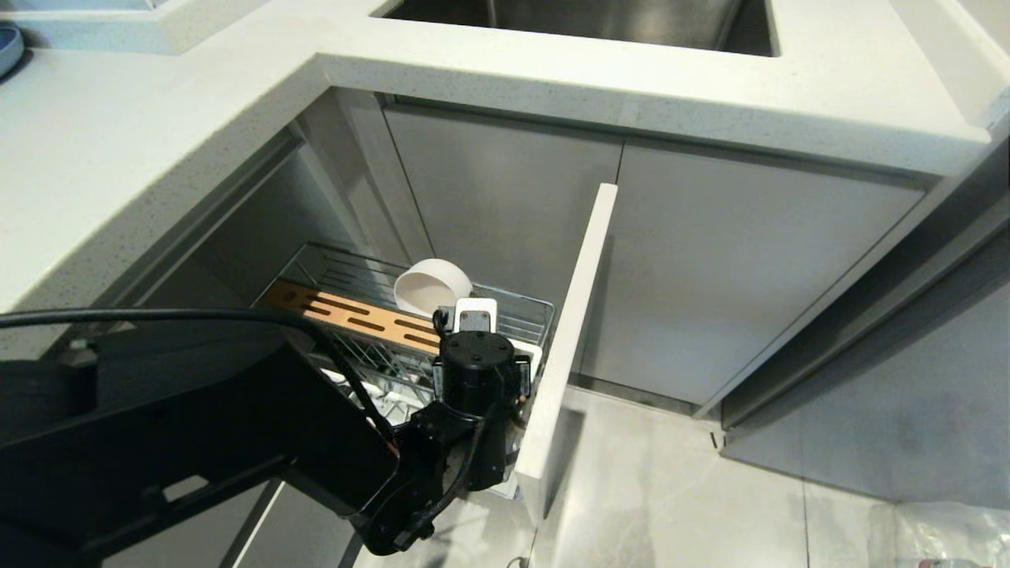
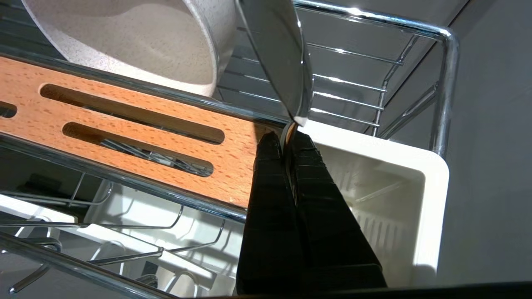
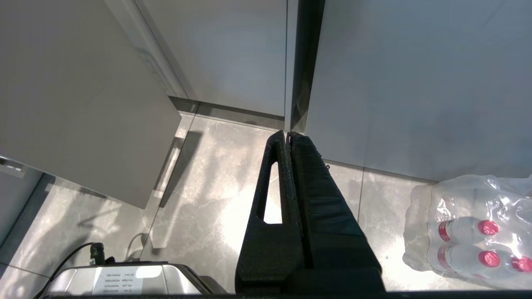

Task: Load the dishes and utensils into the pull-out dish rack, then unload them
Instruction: Pick up the spoon and place it in the cupboard

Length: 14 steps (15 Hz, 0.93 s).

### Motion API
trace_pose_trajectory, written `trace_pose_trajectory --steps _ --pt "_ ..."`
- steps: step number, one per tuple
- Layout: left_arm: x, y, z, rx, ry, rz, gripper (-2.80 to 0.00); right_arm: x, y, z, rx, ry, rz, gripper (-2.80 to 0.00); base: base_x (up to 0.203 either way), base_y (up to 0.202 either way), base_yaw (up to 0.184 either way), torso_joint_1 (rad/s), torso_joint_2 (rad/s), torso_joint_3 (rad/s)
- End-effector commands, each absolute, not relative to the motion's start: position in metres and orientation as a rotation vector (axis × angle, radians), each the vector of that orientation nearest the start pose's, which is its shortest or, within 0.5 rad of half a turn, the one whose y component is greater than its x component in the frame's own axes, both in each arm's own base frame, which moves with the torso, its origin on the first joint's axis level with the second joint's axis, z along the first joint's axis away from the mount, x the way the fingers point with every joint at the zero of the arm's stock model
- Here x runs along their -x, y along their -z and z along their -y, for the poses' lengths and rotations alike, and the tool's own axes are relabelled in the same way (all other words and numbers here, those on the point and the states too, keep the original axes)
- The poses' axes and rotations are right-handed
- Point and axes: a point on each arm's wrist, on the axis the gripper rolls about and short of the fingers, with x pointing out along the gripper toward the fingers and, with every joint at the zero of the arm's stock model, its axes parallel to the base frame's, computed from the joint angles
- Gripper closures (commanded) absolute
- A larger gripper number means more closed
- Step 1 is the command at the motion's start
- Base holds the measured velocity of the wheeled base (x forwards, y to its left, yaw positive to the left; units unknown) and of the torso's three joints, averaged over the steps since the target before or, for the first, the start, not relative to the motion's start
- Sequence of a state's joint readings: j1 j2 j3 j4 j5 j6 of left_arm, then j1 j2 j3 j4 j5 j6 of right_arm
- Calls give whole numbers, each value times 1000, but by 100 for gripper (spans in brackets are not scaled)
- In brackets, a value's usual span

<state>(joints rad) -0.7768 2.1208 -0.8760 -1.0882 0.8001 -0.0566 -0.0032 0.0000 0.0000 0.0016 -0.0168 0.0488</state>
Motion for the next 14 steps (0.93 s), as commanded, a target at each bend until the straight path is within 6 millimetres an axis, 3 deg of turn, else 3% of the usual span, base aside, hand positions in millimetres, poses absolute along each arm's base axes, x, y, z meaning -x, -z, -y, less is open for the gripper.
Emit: trace_pose_trajectory --steps 1,7,8,14 --pt "-282 -103 253 -44 -32 -102 0 23 -75 0 -49 20 -3 0 0 0 0 0 0 0" --pt "-281 -102 253 -48 -32 -104 0 23 -75 0 -49 20 -3 0 0 0 0 0 0 0" --pt "-281 -104 253 -46 -32 -101 -280 23 -75 0 -49 20 -3 0 0 0 0 0 0 0" --pt "-275 -123 251 -14 -24 -63 -280 23 -75 0 -49 20 -3 0 0 0 0 0 0 0"
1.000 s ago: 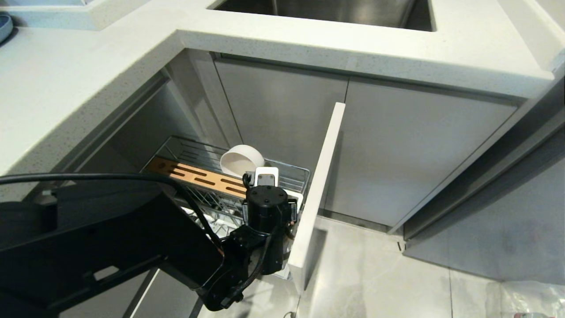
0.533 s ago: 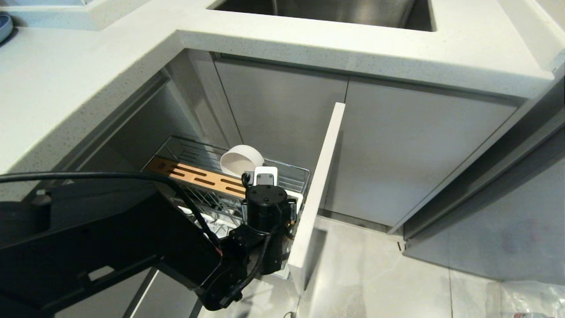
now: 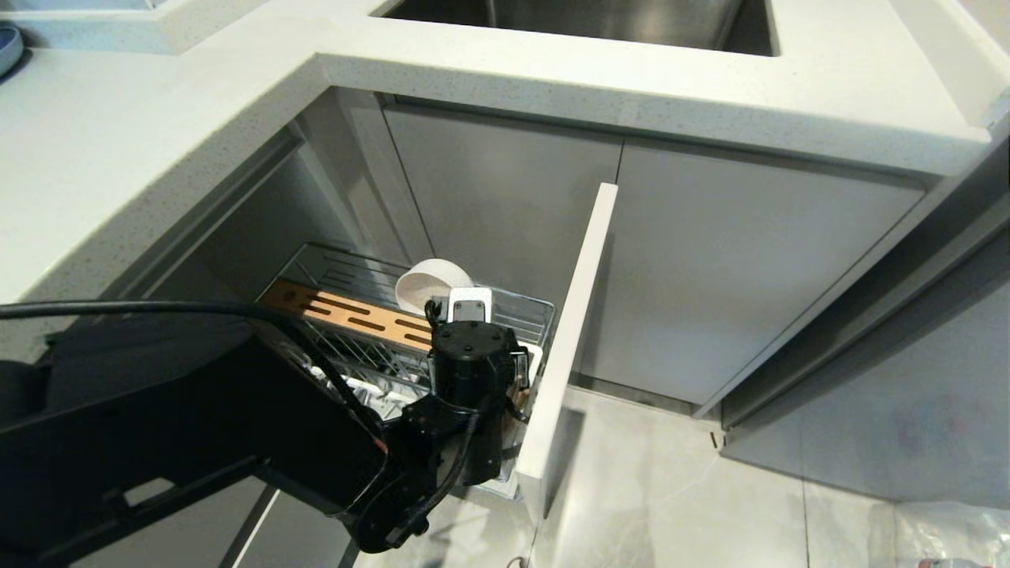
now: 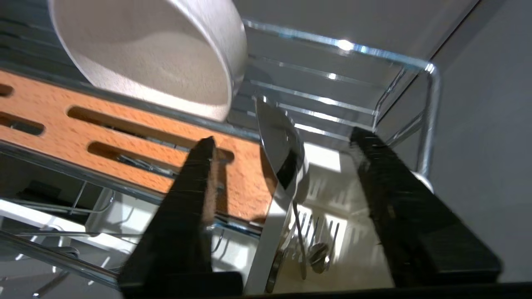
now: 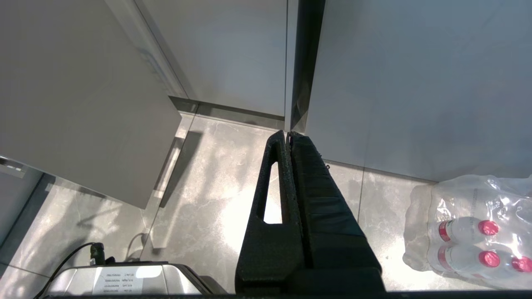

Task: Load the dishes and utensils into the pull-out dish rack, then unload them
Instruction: Pick up the spoon and place it in the cupboard, then pick up the plate and place it in the cupboard

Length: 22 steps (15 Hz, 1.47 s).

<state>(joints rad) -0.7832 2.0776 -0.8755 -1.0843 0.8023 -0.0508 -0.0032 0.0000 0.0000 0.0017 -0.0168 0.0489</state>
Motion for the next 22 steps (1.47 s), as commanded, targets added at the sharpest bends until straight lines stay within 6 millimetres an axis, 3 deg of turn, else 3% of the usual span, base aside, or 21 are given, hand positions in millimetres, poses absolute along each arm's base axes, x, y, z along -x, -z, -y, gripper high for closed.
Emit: trace_pose_trajectory --steps 1,8,9,15,22 --pt "-272 -128 251 -5 -21 -54 -280 23 -75 0 -49 20 -3 0 0 0 0 0 0 0" --pt "-259 -175 238 11 -28 35 -280 23 -75 0 -49 20 -3 0 0 0 0 0 0 0" --pt "-256 -183 235 7 -31 53 0 23 -75 0 -49 20 -3 0 0 0 0 0 0 0" --pt "-225 -236 219 35 -65 133 0 23 -75 0 -49 20 -3 0 0 0 0 0 0 0" --pt "-156 -318 177 12 14 109 0 23 -75 0 -49 20 -3 0 0 0 0 0 0 0"
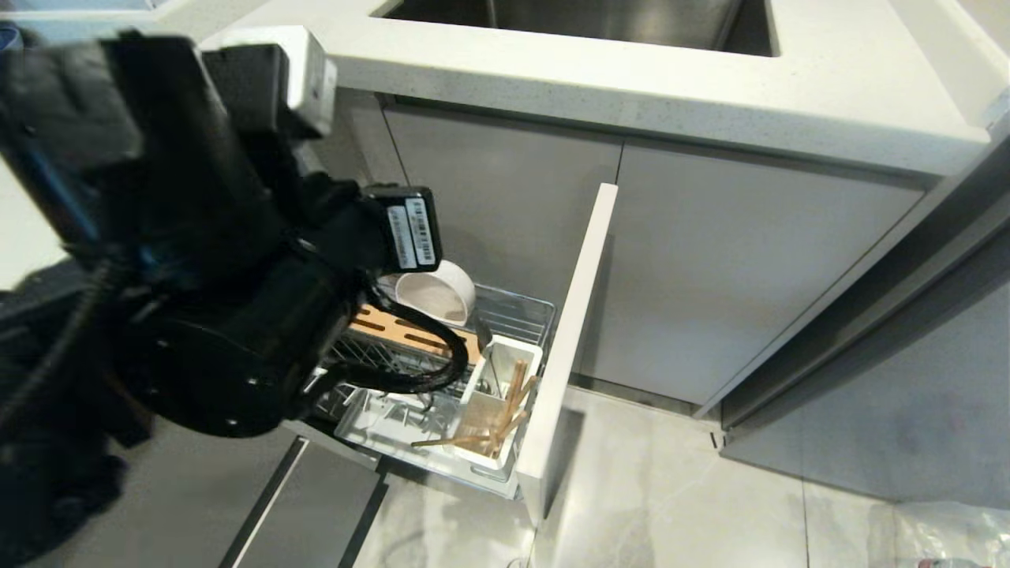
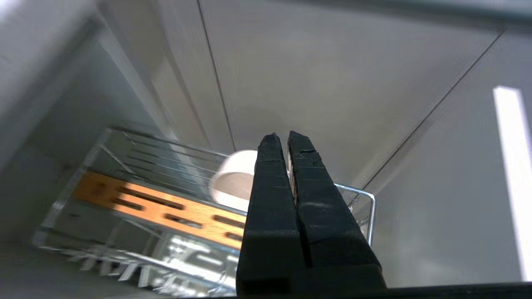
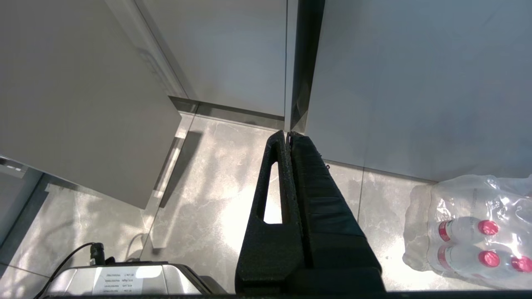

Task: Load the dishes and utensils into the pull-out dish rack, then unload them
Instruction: Pick up the plate and place it in the cupboard

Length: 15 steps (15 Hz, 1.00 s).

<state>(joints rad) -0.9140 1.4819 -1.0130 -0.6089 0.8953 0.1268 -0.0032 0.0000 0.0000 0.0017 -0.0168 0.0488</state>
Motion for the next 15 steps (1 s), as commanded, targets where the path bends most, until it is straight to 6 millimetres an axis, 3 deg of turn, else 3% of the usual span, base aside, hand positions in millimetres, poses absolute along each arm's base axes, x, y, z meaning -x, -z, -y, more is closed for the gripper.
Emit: trace_pose_trajectory --steps 1,6,8,15 --pt "-150 -329 169 0 16 99 0 23 -75 0 -49 20 -3 0 0 0 0 0 0 0" --pt "-133 -376 126 -14 -56 91 0 23 -75 0 -49 20 -3 0 0 0 0 0 0 0" --pt "-133 -393 100 -22 -160 93 0 23 -75 0 -49 20 -3 0 0 0 0 0 0 0" --pt "-130 -423 33 -61 -524 65 0 23 -75 0 -49 20 -3 0 0 0 0 0 0 0"
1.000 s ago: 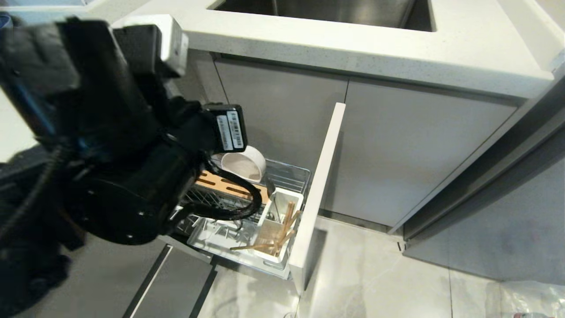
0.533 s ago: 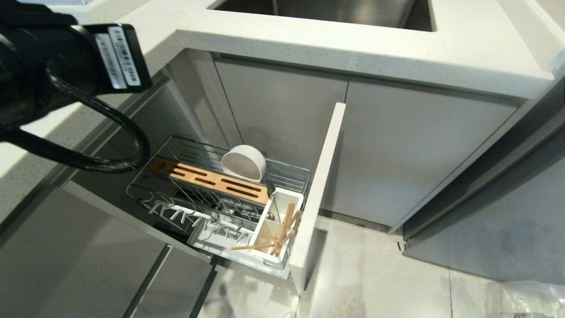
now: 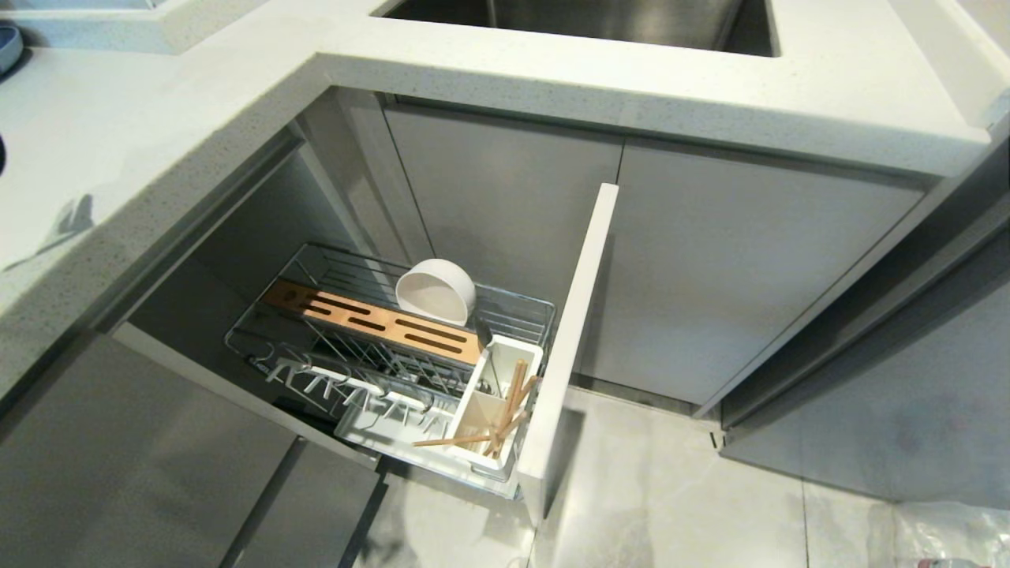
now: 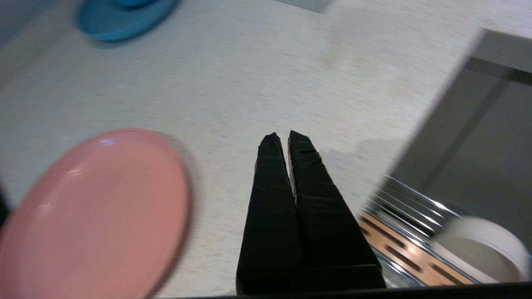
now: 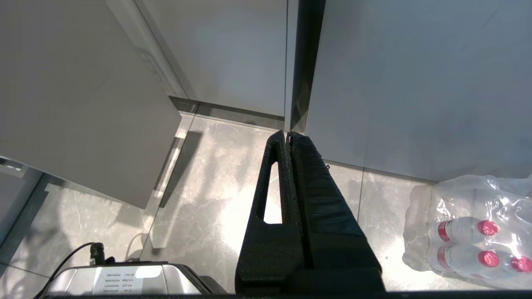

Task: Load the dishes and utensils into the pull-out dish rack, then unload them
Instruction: Pick up the plate and place it in the cupboard

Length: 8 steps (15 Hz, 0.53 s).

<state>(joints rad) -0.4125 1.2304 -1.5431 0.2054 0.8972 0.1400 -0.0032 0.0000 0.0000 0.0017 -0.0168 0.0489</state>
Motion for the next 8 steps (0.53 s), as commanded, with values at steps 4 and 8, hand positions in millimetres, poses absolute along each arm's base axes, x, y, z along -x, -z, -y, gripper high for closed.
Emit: trace_pose_trajectory --steps 4,8 --pt "-143 -432 6 -100 -704 35 0 23 -75 0 -49 20 -3 0 0 0 0 0 0 0" --pt "-154 -431 -9 -161 -703 -88 0 23 -75 0 -49 20 -3 0 0 0 0 0 0 0"
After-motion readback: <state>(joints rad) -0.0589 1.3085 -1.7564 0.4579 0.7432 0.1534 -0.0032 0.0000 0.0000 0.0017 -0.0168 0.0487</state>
